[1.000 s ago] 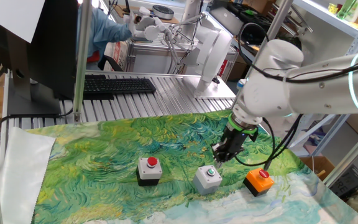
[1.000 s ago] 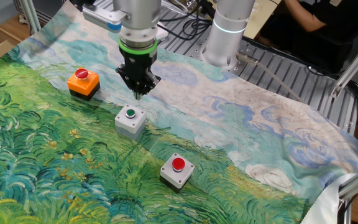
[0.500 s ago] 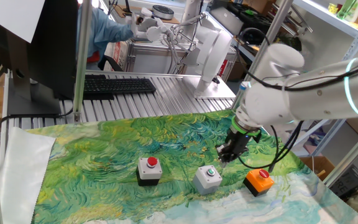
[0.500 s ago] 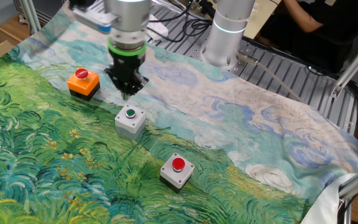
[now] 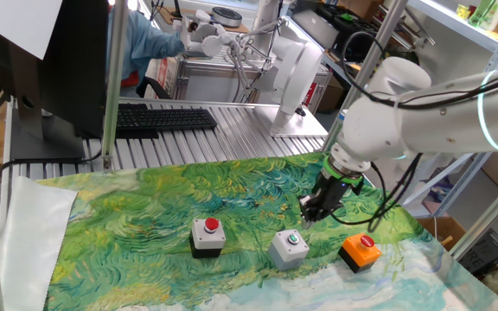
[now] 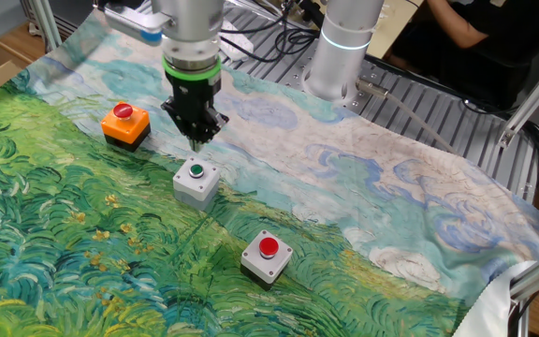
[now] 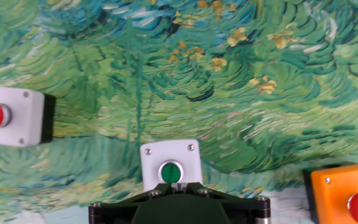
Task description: Press three buttons from left to right in sequence
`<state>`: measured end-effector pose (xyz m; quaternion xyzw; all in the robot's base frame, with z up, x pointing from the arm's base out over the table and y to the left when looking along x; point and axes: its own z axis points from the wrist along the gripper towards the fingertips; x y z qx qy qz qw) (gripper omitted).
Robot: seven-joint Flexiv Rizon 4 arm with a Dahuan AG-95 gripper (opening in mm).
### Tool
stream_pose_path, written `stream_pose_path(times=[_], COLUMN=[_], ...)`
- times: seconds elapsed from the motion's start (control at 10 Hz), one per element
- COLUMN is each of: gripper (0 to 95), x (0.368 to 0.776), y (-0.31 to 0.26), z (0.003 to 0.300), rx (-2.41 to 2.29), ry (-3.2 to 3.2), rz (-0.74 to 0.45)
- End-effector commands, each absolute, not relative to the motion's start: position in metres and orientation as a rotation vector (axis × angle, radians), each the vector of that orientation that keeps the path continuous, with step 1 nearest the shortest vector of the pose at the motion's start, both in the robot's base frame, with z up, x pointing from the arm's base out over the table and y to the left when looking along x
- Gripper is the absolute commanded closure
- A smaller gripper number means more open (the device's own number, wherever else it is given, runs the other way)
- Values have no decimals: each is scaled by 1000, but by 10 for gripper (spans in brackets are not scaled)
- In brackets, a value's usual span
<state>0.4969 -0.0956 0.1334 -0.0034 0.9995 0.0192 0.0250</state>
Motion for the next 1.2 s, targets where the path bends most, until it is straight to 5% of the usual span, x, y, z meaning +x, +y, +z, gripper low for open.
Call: stream_pose_path(times=[0.1, 1.2], gripper=[950, 950], x=[499, 509], y=[-96, -100], z=[130, 91], rx=[-16, 4], ry=[3089, 3091], rz=[60, 48])
